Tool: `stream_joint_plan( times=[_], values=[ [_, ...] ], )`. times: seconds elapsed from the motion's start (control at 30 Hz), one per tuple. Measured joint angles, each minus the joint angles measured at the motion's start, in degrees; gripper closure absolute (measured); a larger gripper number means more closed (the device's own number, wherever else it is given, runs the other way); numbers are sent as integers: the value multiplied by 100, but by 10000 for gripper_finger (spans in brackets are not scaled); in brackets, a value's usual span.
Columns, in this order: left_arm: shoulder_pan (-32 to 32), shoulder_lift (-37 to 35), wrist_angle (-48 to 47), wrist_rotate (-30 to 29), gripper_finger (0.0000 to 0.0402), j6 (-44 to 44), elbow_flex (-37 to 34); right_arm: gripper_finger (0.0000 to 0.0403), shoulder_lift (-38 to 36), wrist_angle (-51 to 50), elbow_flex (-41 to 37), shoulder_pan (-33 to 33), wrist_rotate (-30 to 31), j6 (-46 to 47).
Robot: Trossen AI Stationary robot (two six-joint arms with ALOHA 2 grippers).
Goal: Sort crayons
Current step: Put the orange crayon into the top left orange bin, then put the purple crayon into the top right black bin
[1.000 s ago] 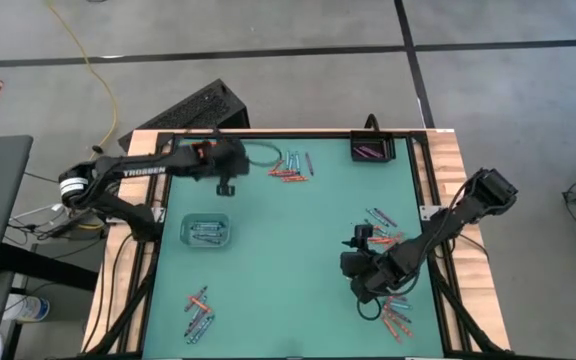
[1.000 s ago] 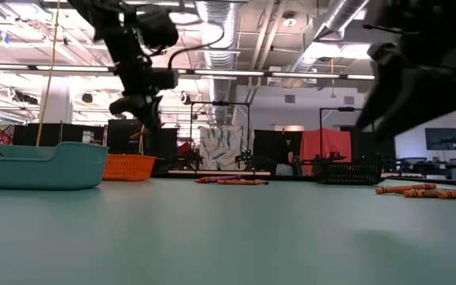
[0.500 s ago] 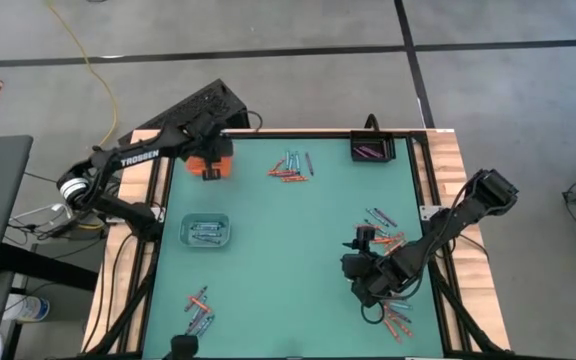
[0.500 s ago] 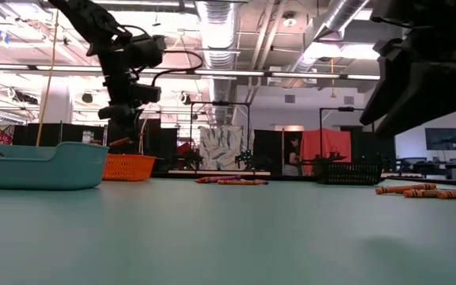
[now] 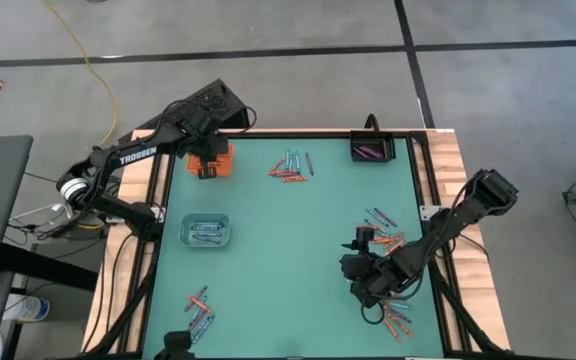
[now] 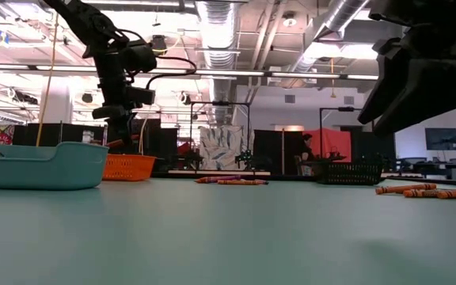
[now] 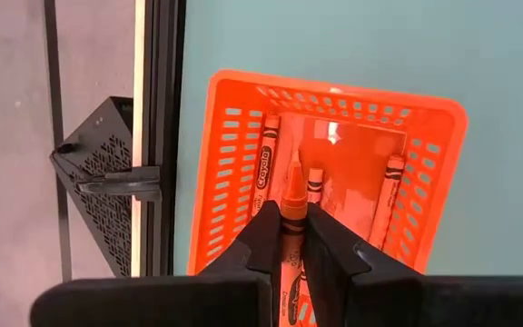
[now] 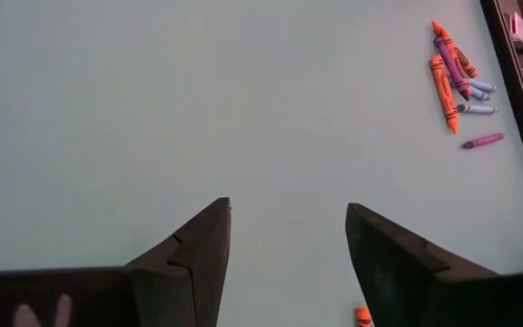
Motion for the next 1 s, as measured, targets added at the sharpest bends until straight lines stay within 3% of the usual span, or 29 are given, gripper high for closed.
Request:
stream_joint_plan(
  times=[0.5,0.73,1.0],
  values=[
    [-2,0,151,94,294,-225,-153,185,0,-36,0,0,0,68],
    [-214,0,402,100,287,-487,-95,185,0,-131,0,-149,7,-79],
    [-990,-1,767,266,287,-948,193,185,-112,-277,-1,-697,3,-480]
  ],
)
